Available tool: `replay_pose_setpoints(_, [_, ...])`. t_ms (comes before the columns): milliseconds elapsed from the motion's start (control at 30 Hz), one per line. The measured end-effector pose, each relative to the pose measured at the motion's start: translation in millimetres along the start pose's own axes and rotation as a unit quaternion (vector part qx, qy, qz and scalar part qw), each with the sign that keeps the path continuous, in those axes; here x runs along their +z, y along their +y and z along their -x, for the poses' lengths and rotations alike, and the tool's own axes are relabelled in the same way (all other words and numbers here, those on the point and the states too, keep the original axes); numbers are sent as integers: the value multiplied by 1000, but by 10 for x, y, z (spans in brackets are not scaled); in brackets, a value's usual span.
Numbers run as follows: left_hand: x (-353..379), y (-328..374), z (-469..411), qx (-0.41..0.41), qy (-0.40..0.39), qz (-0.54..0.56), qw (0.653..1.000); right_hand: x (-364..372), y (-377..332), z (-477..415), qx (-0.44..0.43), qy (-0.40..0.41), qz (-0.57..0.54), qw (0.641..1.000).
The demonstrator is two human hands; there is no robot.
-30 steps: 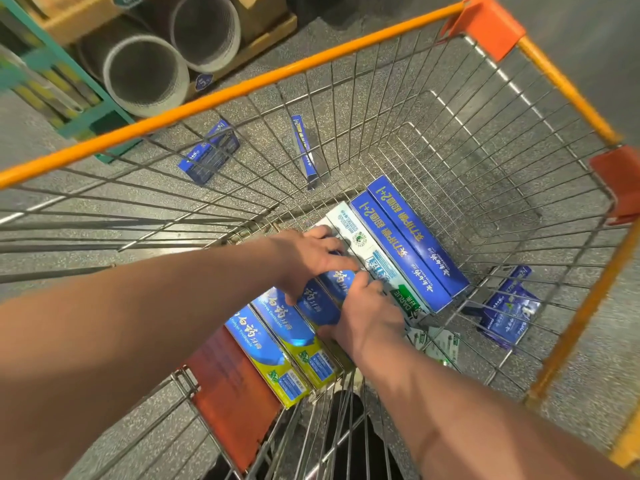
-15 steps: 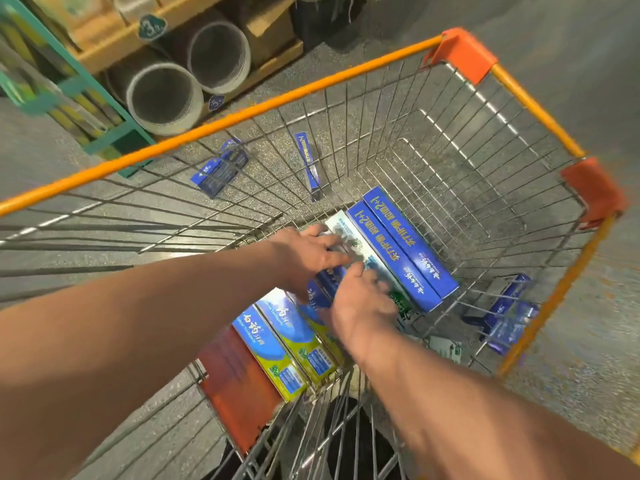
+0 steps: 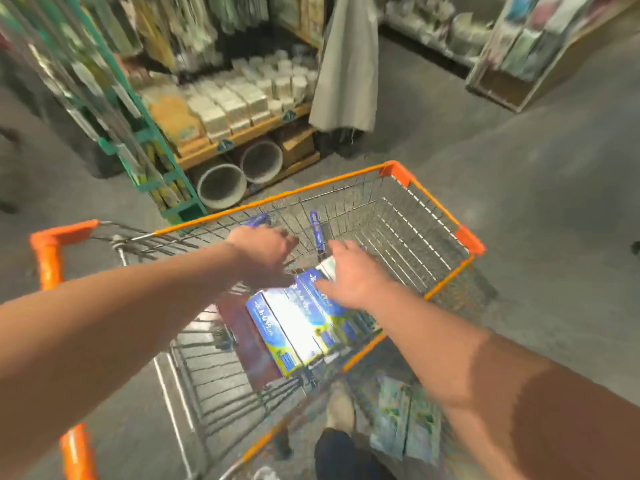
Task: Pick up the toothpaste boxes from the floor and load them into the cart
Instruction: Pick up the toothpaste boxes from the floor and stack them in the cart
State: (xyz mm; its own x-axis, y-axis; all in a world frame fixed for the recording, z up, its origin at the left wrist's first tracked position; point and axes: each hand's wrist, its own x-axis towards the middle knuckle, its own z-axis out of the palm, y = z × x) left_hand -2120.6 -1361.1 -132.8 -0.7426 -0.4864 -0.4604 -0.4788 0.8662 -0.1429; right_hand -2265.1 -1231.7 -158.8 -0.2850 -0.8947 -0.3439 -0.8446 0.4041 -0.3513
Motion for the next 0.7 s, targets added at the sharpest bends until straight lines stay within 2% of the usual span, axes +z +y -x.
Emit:
replay_pose_setpoints(200, [-217,436,982,23,111,10,994,-280,-81,1184,8,57,19,998])
replay_pose_setpoints(467, [-500,1390,1877,105,171,3,980,-362,70,2772,57,112,28,992])
replay_pose_setpoints(700, [-946,2601,2274,180,216,-31,959,-631,508,4048,117,168,40,978])
